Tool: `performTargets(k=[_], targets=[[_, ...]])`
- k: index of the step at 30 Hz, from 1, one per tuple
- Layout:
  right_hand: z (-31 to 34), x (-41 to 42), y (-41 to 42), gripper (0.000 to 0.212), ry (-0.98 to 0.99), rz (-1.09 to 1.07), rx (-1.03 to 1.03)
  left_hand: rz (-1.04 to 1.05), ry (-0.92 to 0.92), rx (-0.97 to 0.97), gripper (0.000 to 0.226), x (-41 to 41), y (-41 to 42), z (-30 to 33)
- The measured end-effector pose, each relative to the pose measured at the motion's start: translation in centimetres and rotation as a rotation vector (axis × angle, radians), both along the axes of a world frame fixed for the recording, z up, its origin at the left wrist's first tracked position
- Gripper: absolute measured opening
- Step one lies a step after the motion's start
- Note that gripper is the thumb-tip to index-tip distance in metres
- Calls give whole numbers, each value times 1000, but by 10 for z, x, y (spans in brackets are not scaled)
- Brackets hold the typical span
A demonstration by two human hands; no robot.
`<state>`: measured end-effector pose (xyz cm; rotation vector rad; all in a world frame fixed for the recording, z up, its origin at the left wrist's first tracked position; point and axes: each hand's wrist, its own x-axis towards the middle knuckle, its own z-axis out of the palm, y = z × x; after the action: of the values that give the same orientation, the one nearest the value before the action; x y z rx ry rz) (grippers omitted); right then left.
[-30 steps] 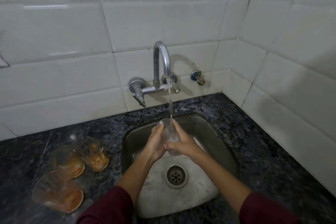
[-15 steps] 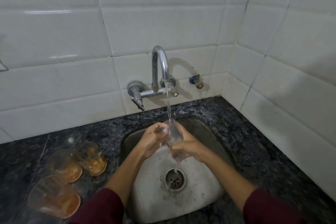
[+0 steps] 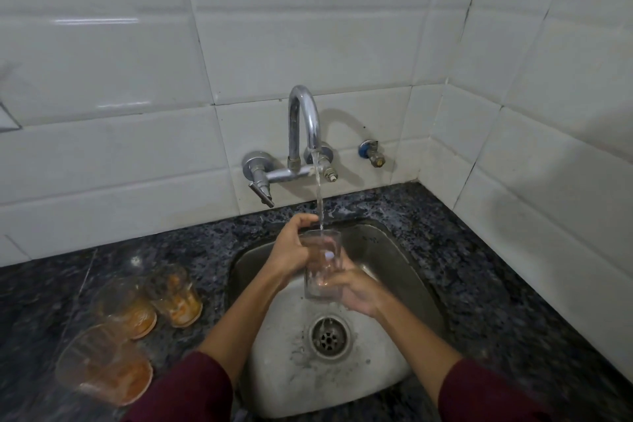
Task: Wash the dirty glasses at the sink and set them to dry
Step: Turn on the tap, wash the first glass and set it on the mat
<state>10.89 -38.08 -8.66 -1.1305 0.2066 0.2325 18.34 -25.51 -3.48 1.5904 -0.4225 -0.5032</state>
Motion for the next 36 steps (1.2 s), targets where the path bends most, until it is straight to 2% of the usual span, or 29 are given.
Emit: performTargets(k=[3,6,9,12,14,19,20,22,24,27,29,32,36], targets=[[-8,6,11,91,-51,-137,-171,-93,-229,173,100,0,-1,-7],[-9,9,19,86,-46,-219,-312,-123,-390,264,105,-5,4,-7],[-2,5,19,80,-57,-276,-558,-168,-532,282,115,-7,10,-16],[12,3,7,78,-115,-226,-874,-82,-485,188,123,-6,14,-31],[25,3,-2,78,-126,-172,-1029,-52,-365,107,125,-5,13,-35],[46,-4,-27,84,-98,-64,-1129,8,-34,16,123,8,15,-29],[49,-6,-31,86,-87,-27,-1162,74,14,33,118,10,15,-24],[56,-9,-37,88,-62,71,-1293,249,51,88,89,18,12,-14],[62,-10,-41,87,-37,159,-1427,412,-31,170,67,36,8,-2],[74,-11,-43,86,-19,227,-1533,517,-212,349,52,62,-2,12],[82,-11,-44,78,-8,227,-1549,591,-259,483,43,69,-8,16],[90,-11,-44,67,-12,247,-1615,556,-383,655,38,68,-9,15],[91,-11,-44,68,-61,274,-1679,452,-544,835,35,70,-4,14]])
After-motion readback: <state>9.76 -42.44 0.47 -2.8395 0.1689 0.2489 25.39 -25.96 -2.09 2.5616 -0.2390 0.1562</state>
